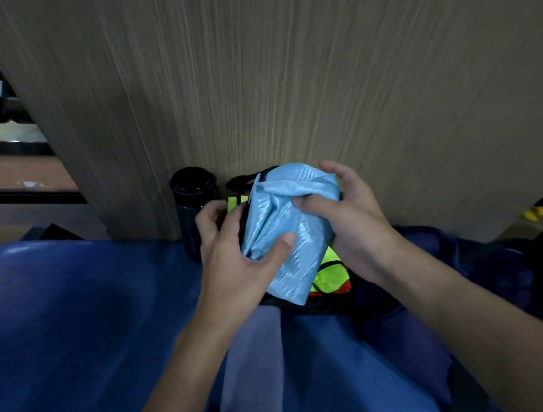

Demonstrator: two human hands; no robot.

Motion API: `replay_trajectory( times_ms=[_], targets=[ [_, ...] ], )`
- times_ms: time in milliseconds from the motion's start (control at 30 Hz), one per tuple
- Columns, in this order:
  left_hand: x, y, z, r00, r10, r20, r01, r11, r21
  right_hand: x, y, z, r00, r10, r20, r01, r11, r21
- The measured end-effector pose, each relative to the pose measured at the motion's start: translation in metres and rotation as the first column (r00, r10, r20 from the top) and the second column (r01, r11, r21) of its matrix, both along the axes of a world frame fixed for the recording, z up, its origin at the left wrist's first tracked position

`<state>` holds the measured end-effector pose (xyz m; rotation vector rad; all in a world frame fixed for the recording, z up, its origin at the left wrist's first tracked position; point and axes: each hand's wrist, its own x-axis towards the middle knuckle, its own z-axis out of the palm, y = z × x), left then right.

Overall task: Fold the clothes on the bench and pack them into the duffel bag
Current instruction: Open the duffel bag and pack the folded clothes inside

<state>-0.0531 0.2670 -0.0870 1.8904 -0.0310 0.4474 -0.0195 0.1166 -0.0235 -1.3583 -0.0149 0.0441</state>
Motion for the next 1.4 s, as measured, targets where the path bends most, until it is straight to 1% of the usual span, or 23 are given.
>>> replay_trajectory(
  times_ms=[67, 133, 200, 267, 333, 367, 433, 467, 533, 567, 600, 667, 733, 833, 900, 933, 1000, 1067, 1133, 1167, 1233, 1300, 1400],
  targets=[
    [-0.005, -0.007, 0.012, 0.998, -0.068, -0.010, 0.068, 0.998, -0.007, -0.012, -0.014, 0.007, 1.000, -0.003, 0.020, 0.001, 0.998, 0.071],
    [-0.011, -0.018, 0.025, 0.981, -0.187, -0.052, 0.180, 0.977, -0.111, -0.023, -0.032, 0.010, 0.999, 0.000, 0.034, -0.005, 0.991, 0.133],
    [-0.016, -0.033, 0.037, 0.969, -0.240, -0.059, 0.227, 0.959, -0.170, -0.036, -0.054, 0.012, 0.999, -0.006, 0.038, -0.001, 0.983, 0.183],
    [-0.020, -0.053, 0.048, 0.967, -0.247, -0.055, 0.235, 0.957, -0.172, -0.047, -0.077, 0.010, 0.999, -0.007, 0.041, -0.002, 0.978, 0.206],
    [-0.021, -0.072, 0.056, 0.953, -0.295, -0.072, 0.286, 0.952, -0.112, -0.057, -0.105, 0.007, 0.999, -0.020, 0.040, 0.012, 0.983, 0.181],
    [-0.019, -0.081, 0.058, 0.937, -0.338, -0.083, 0.333, 0.940, -0.071, -0.061, -0.121, 0.004, 0.998, -0.040, 0.054, 0.033, 0.992, 0.120],
    [-0.014, -0.099, 0.060, 0.892, -0.435, -0.124, 0.444, 0.894, 0.062, -0.070, -0.159, -0.002, 0.990, -0.040, 0.138, 0.059, 0.989, -0.138],
    [-0.012, -0.109, 0.062, 0.868, -0.474, -0.149, 0.494, 0.855, 0.158, -0.074, -0.177, -0.003, 0.985, 0.017, 0.174, 0.039, 0.948, -0.314],
    [-0.011, -0.133, 0.068, 0.801, -0.553, -0.231, 0.599, 0.738, 0.310, -0.085, -0.206, -0.007, 0.972, 0.169, 0.160, -0.042, 0.804, -0.593],
    [-0.011, -0.147, 0.071, 0.750, -0.598, -0.283, 0.661, 0.672, 0.333, -0.090, -0.216, -0.010, 0.965, 0.216, 0.151, -0.064, 0.747, -0.662],
    [-0.011, -0.161, 0.074, 0.696, -0.640, -0.326, 0.718, 0.606, 0.343, -0.095, -0.224, -0.012, 0.961, 0.227, 0.159, -0.055, 0.717, -0.695],
    [-0.012, -0.188, 0.079, 0.622, -0.683, -0.381, 0.780, 0.500, 0.377, -0.105, -0.237, -0.019, 0.956, 0.202, 0.211, -0.006, 0.737, -0.676],
    [-0.011, -0.210, 0.082, 0.600, -0.685, -0.413, 0.791, 0.433, 0.432, -0.114, -0.251, -0.028, 0.957, 0.150, 0.250, 0.044, 0.775, -0.630],
    [-0.009, -0.231, 0.079, 0.587, -0.683, -0.435, 0.796, 0.388, 0.465, -0.125, -0.273, -0.044, 0.968, 0.009, 0.252, 0.131, 0.837, -0.532],
    [-0.005, -0.237, 0.076, 0.602, -0.664, -0.443, 0.776, 0.355, 0.522, -0.131, -0.282, -0.055, 0.960, -0.102, 0.259, 0.206, 0.887, -0.413],
    [-0.003, -0.239, 0.074, 0.618, -0.652, -0.439, 0.761, 0.354, 0.544, -0.132, -0.285, -0.060, 0.955, -0.149, 0.256, 0.238, 0.900, -0.366],
    [0.000, -0.246, 0.070, 0.612, -0.661, -0.435, 0.771, 0.377, 0.513, -0.134, -0.293, -0.069, 0.957, -0.176, 0.229, 0.248, 0.907, -0.340],
    [0.000, -0.256, 0.067, 0.575, -0.683, -0.450, 0.805, 0.372, 0.463, -0.137, -0.303, -0.074, 0.971, -0.130, 0.198, 0.205, 0.882, -0.424],
    [-0.002, -0.266, 0.066, 0.541, -0.687, -0.485, 0.824, 0.318, 0.468, -0.139, -0.310, -0.072, 0.974, -0.094, 0.206, 0.197, 0.800, -0.567],
    [-0.002, -0.272, 0.067, 0.520, -0.688, -0.506, 0.834, 0.281, 0.475, -0.141, -0.311, -0.070, 0.975, -0.071, 0.209, 0.185, 0.783, -0.593],
    [-0.004, -0.282, 0.068, 0.472, -0.695, -0.543, 0.862, 0.232, 0.451, -0.143, -0.310, -0.068, 0.976, -0.033, 0.217, 0.155, 0.802, -0.577],
    [-0.005, -0.290, 0.066, 0.458, -0.731, -0.506, 0.876, 0.273, 0.398, -0.143, -0.310, -0.073, 0.970, -0.049, 0.238, 0.170, 0.836, -0.522],
    [-0.004, -0.297, 0.059, 0.566, -0.736, -0.372, 0.821, 0.462, 0.335, -0.147, -0.319, -0.076, 0.964, -0.102, 0.244, 0.213, 0.847, -0.488]
  ],
)
